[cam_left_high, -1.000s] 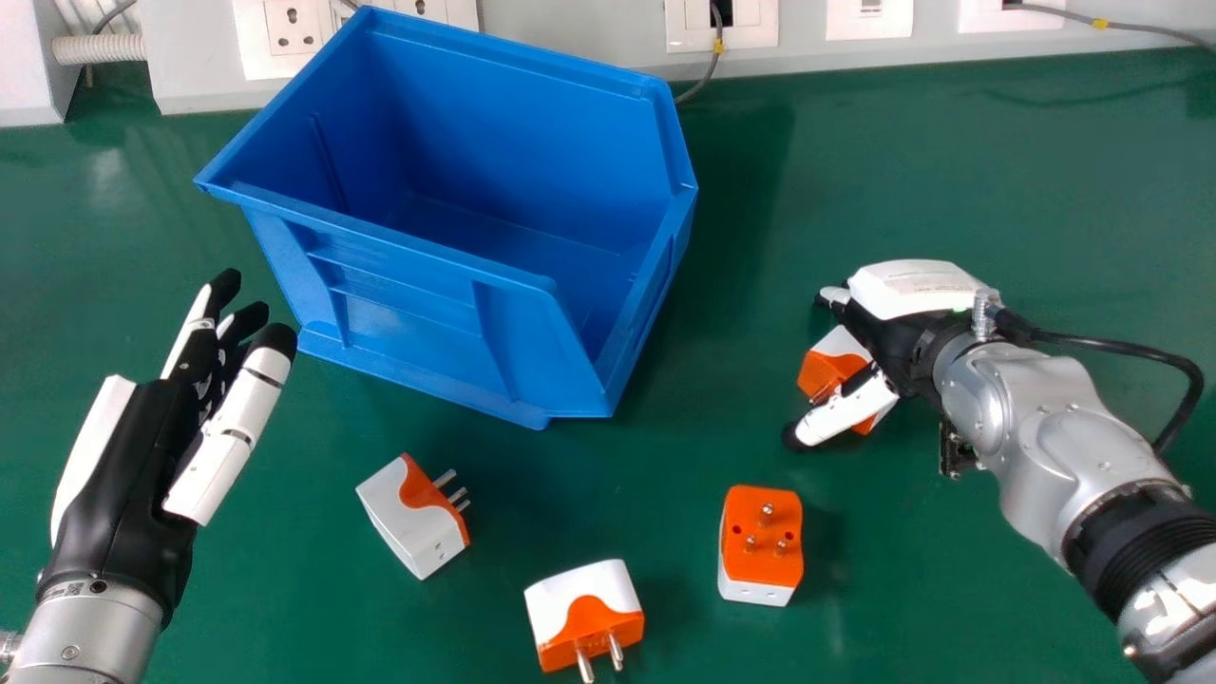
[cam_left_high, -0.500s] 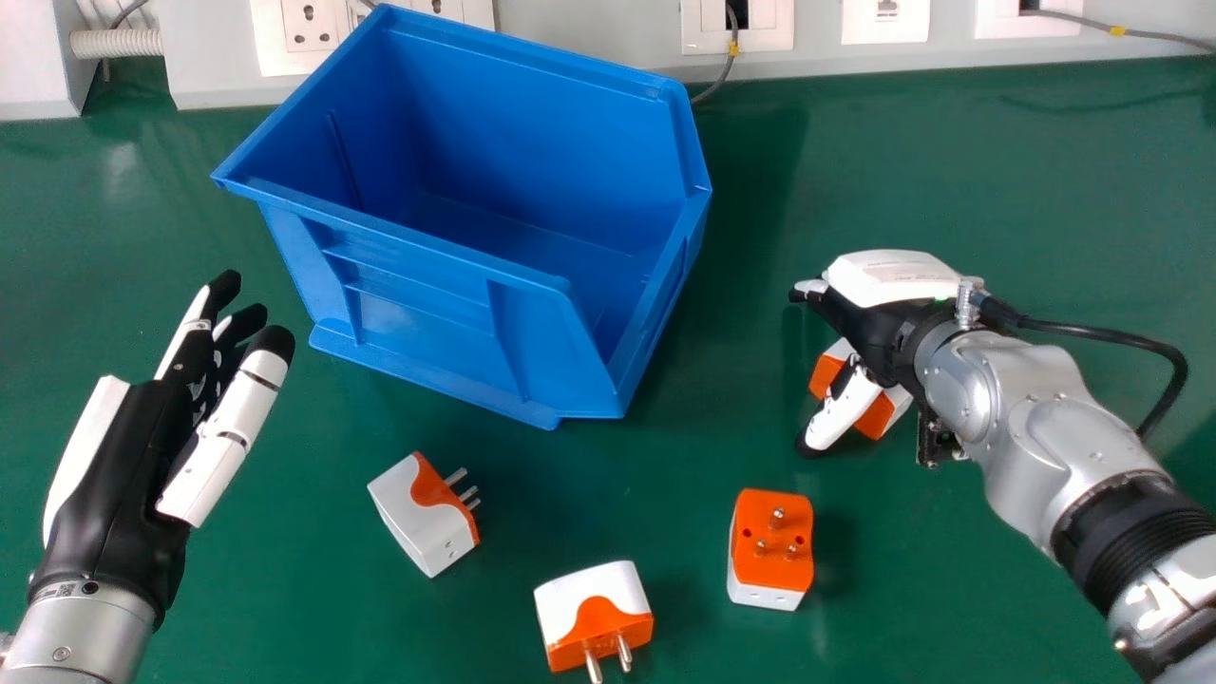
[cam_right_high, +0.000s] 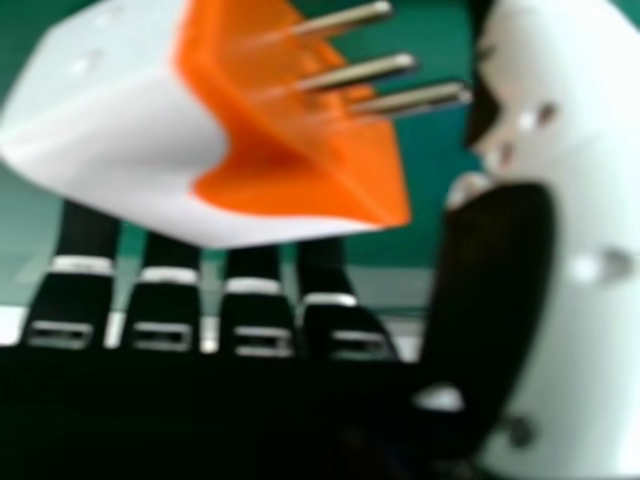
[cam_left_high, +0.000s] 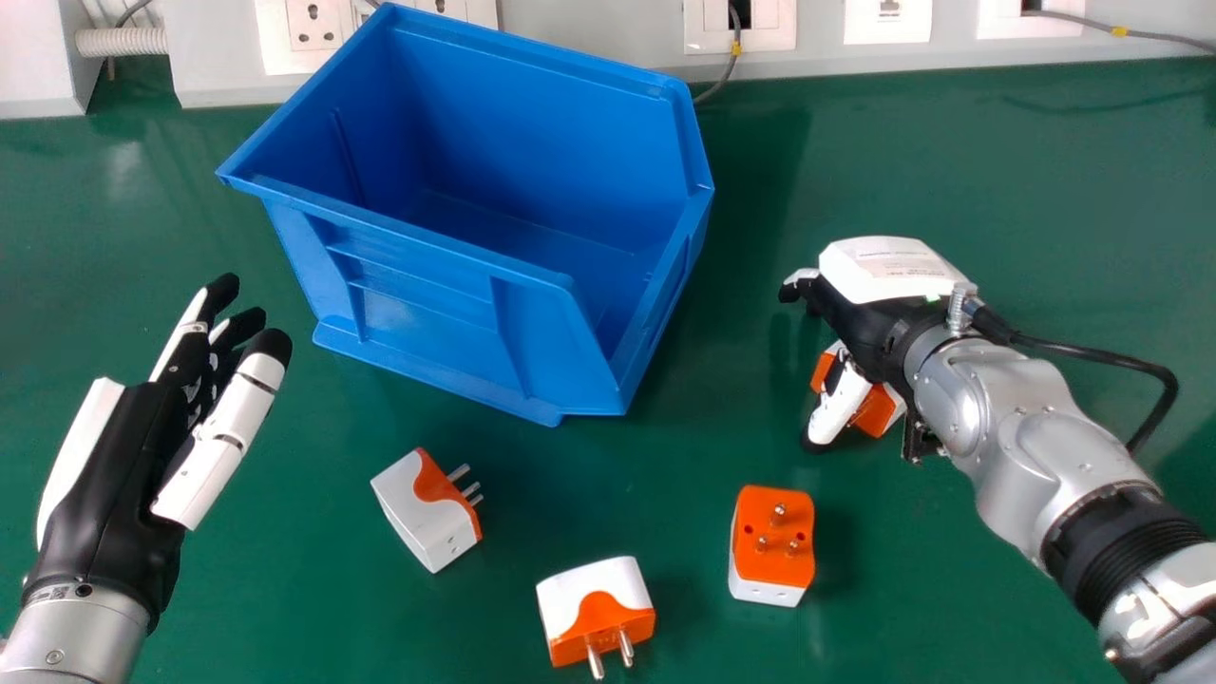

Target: Pick all objects and put in blue box

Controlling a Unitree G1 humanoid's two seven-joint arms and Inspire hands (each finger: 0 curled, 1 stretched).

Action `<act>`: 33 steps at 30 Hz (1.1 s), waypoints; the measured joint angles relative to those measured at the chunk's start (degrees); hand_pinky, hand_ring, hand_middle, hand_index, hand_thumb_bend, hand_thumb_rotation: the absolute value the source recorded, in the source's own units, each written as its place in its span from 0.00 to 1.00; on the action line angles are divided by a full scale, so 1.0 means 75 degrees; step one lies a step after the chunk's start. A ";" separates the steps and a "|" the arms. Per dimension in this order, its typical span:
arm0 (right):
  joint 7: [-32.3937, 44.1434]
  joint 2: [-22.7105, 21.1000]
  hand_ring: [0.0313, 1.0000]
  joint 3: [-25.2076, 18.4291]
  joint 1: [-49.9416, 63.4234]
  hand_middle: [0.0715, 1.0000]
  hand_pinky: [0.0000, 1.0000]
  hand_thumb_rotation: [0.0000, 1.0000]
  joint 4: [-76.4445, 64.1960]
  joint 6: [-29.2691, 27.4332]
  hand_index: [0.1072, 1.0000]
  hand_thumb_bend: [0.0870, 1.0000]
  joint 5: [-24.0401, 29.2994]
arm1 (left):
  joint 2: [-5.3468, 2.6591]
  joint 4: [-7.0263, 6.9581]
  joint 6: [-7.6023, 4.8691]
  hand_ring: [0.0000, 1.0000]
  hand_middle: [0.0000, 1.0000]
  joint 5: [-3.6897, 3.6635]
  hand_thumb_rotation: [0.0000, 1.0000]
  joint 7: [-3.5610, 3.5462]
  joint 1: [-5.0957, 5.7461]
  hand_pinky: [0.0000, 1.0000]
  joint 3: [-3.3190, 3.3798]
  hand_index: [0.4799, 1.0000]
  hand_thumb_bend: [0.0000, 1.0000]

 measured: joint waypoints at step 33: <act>0.0477 -0.0398 0.40 -0.0090 0.0209 0.47 0.34 0.00 -0.0546 0.0656 0.58 0.48 -0.0184 | 0.0118 -0.0080 0.0387 0.91 0.94 -0.0212 0.77 0.0000 -0.0035 0.83 0.0138 0.92 0.44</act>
